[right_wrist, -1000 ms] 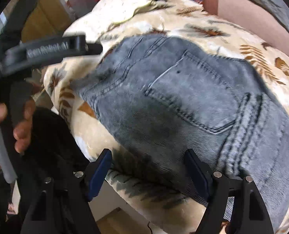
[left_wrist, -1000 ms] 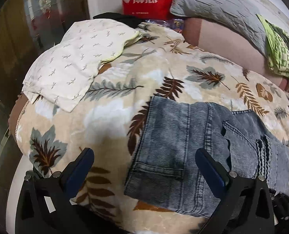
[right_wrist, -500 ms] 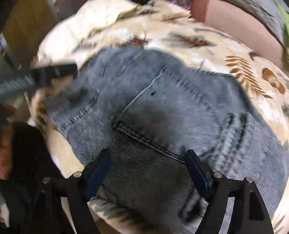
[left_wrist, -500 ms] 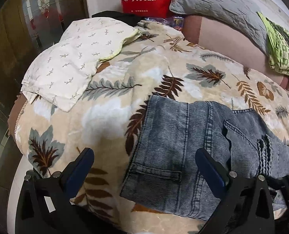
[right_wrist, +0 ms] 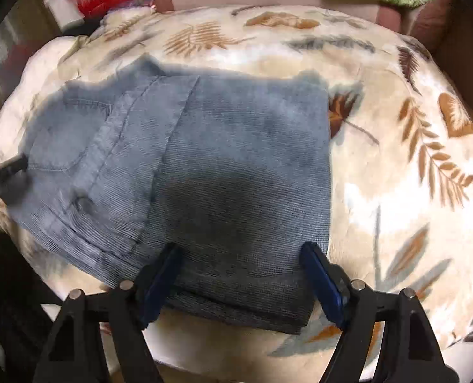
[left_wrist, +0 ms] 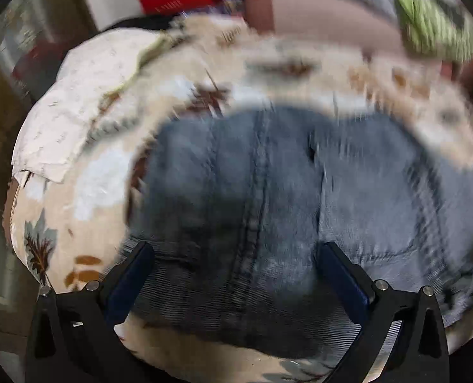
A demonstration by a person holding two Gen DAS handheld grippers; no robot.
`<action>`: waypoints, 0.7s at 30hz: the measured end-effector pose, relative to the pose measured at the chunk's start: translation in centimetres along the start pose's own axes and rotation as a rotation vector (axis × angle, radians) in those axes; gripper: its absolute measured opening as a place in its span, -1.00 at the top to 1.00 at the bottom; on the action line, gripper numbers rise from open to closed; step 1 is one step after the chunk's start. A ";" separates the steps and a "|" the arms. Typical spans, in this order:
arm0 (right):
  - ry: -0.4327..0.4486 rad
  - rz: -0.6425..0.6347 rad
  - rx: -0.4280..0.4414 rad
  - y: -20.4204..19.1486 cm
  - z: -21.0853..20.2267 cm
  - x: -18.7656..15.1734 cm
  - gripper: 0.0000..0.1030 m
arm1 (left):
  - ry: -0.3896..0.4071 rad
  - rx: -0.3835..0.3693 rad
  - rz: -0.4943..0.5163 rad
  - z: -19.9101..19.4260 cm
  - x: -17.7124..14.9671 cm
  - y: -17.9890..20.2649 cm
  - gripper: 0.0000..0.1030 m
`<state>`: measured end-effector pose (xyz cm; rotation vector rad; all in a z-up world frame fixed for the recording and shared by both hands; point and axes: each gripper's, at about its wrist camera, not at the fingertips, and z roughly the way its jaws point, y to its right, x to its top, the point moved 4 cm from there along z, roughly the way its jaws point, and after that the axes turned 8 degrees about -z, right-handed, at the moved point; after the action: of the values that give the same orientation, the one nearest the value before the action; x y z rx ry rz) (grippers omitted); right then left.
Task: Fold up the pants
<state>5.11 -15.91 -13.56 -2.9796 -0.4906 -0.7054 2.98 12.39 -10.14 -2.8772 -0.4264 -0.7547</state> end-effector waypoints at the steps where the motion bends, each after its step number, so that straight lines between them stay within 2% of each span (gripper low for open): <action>1: 0.002 -0.014 -0.012 -0.2 -0.4 0.1 -0.59 | 0.020 -0.012 -0.010 -0.2 0.0 -0.2 -1.00; 3: 0.008 0.004 0.020 -0.2 -1.3 0.6 -0.59 | 0.009 -0.046 -0.047 -1.1 0.4 -0.8 -0.99; 6: 0.082 0.036 0.060 -0.4 -3.3 2.1 -0.59 | 0.112 -0.148 -0.143 -4.7 1.1 -3.0 -0.99; 8: 0.138 0.048 0.126 -1.6 -4.2 3.5 -0.59 | 0.135 -0.233 -0.227 -6.3 0.9 -5.0 -1.00; 10: 0.164 0.046 0.224 -3.4 -4.5 4.8 -0.59 | 0.094 -0.351 -0.381 -6.6 0.1 -7.8 -1.00; 12: 0.161 0.018 0.308 -5.7 -4.2 5.9 -0.59 | 0.000 -0.484 -0.550 -5.6 -1.2 -10.0 -1.00; 13: 0.148 -0.003 0.330 -7.1 -3.8 6.3 -0.59 | -0.058 -0.551 -0.632 -4.8 -2.0 -10.8 -0.99; 14: 0.138 -0.025 0.337 -8.1 -3.5 6.5 -0.59 | -0.090 -0.587 -0.678 -4.3 -2.6 -11.2 -0.99; 16: 0.128 -0.077 0.365 -10.5 -2.9 7.2 -0.59 | -0.124 -0.615 -0.747 -3.3 -3.6 -11.7 -0.99; 21: 0.096 -0.071 0.472 -13.3 -2.0 8.1 -0.59 | -0.143 -0.663 -0.794 -2.1 -4.0 -11.3 -0.99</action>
<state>6.96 -1.10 -8.64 -2.4895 -0.6538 -0.6281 -4.72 21.74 -9.63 -3.3410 -1.6858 -0.9150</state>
